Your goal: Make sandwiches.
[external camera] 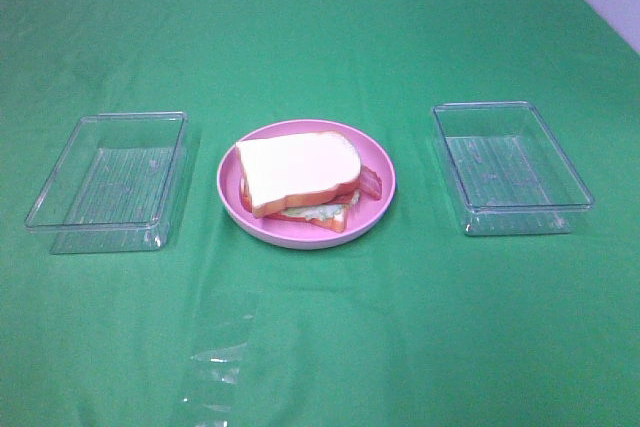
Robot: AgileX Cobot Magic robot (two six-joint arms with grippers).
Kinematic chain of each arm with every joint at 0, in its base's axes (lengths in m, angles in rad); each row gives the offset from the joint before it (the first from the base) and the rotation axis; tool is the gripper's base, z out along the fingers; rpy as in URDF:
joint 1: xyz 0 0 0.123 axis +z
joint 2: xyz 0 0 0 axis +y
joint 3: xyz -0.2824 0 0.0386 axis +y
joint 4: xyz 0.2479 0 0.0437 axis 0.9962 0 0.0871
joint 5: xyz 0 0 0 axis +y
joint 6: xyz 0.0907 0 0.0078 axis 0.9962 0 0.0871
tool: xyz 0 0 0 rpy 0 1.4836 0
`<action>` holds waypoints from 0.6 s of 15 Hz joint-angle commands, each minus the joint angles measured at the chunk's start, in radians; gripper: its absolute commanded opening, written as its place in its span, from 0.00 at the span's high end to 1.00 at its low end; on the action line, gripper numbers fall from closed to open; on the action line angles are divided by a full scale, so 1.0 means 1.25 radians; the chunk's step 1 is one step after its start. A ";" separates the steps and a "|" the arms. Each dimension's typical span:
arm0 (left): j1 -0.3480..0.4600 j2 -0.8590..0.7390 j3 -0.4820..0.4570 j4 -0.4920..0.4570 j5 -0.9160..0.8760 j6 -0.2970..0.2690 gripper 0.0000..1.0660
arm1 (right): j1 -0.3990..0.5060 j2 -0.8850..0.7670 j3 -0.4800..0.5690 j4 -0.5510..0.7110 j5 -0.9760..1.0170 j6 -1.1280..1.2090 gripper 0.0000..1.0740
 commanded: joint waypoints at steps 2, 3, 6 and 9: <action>-0.003 -0.010 0.002 0.000 -0.002 0.001 0.06 | -0.024 -0.134 0.002 -0.001 -0.004 -0.008 0.11; -0.003 -0.010 0.002 0.000 -0.002 0.001 0.06 | -0.024 -0.146 0.002 -0.001 -0.004 -0.008 0.11; -0.003 -0.006 0.002 0.000 -0.002 0.002 0.06 | -0.022 -0.142 0.002 0.002 -0.004 -0.005 0.11; -0.003 -0.002 0.002 0.000 -0.002 0.002 0.06 | -0.022 -0.141 0.002 0.005 -0.004 -0.005 0.11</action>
